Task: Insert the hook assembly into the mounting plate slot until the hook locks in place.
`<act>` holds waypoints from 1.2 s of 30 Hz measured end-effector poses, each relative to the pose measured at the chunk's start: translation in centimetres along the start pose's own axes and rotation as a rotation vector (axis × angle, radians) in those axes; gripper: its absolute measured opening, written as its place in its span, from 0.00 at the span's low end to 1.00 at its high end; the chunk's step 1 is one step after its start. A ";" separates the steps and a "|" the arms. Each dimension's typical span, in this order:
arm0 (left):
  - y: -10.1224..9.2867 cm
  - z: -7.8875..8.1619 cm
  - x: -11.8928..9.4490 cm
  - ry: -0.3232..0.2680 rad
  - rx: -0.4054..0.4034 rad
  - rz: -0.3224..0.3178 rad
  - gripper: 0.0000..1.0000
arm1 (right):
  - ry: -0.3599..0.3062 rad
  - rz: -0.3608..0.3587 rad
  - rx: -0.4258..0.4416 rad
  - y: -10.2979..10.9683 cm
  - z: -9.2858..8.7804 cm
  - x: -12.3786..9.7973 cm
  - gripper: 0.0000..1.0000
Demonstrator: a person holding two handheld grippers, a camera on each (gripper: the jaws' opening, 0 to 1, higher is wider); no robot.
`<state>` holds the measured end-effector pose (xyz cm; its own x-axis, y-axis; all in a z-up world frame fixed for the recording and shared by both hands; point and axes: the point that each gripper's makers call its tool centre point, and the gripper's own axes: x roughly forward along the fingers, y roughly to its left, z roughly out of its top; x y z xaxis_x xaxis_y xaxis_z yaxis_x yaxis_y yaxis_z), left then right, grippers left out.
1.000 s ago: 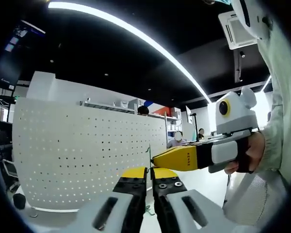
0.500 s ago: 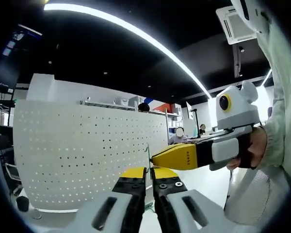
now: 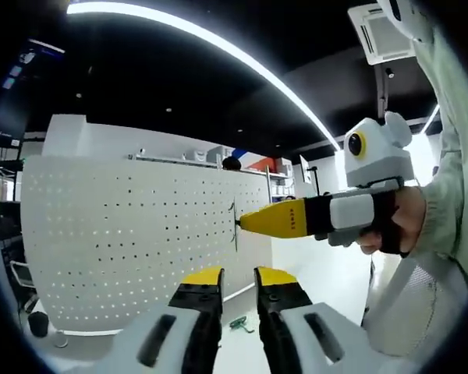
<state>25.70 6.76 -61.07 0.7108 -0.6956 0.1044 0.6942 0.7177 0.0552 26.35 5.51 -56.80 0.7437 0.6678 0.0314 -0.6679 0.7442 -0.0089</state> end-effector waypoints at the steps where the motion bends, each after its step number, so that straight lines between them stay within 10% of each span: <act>1: 0.1 -0.3 0.0 0.010 -0.002 0.008 0.22 | -0.003 -0.006 0.000 -0.2 0.1 0.0 0.01; 15: 0.4 -1.6 0.2 0.079 0.026 0.037 0.51 | -0.061 -0.121 0.003 -4.8 2.2 0.8 0.01; 27: 3.7 3.0 -2.1 -0.015 0.010 0.163 0.62 | -0.093 -0.231 0.001 -9.0 4.4 1.0 0.01; 36: 3.1 3.0 -3.7 -0.014 0.064 0.185 0.64 | -0.116 -0.296 -0.034 -11.4 5.7 1.7 0.01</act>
<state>24.89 11.66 -58.26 0.8238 -0.5512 0.1325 0.5427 0.8344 0.0965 35.05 -1.89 -50.93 0.8961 0.4173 0.1512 -0.4198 0.9075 -0.0161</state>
